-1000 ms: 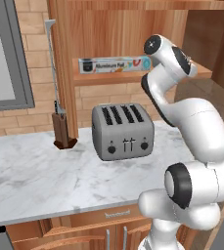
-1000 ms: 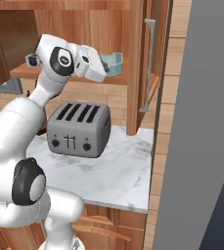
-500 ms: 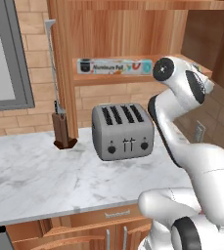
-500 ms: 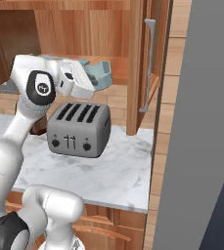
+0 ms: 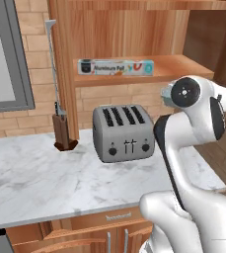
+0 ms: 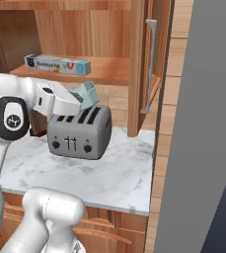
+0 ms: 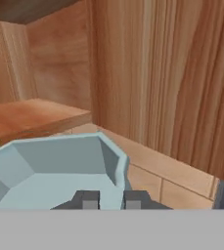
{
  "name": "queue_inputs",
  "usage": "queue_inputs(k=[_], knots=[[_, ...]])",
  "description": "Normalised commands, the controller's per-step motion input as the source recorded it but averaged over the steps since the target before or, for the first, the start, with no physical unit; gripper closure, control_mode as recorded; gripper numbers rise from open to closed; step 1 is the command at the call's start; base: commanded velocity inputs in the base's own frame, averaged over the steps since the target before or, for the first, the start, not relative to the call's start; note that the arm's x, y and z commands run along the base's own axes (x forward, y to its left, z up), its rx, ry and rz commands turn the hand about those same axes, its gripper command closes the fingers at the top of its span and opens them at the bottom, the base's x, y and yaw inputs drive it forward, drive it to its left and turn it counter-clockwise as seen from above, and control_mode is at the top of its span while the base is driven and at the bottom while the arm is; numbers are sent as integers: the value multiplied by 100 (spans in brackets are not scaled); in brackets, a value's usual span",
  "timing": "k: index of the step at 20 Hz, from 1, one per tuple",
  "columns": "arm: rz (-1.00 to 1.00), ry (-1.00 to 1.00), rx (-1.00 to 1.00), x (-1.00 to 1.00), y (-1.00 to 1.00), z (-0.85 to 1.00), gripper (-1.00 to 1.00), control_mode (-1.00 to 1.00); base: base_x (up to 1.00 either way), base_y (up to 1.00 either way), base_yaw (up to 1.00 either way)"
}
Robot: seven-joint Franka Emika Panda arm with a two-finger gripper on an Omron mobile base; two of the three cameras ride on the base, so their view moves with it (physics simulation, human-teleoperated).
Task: Retrieve the tupperware and aluminum foil from the cabinet and place them on the dining counter near the plate with potato and mushroom to prepare for storing leftovers.
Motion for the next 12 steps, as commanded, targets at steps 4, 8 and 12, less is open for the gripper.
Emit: queue_inputs(k=[4,8,12], knots=[[16,26,-18,-98,66,2,100,-100,0,0,0],[13,15,-7,-56,27,5,100,100,-21,3,6],[0,0,0,0,0,0,100,100,-100,12,36]])
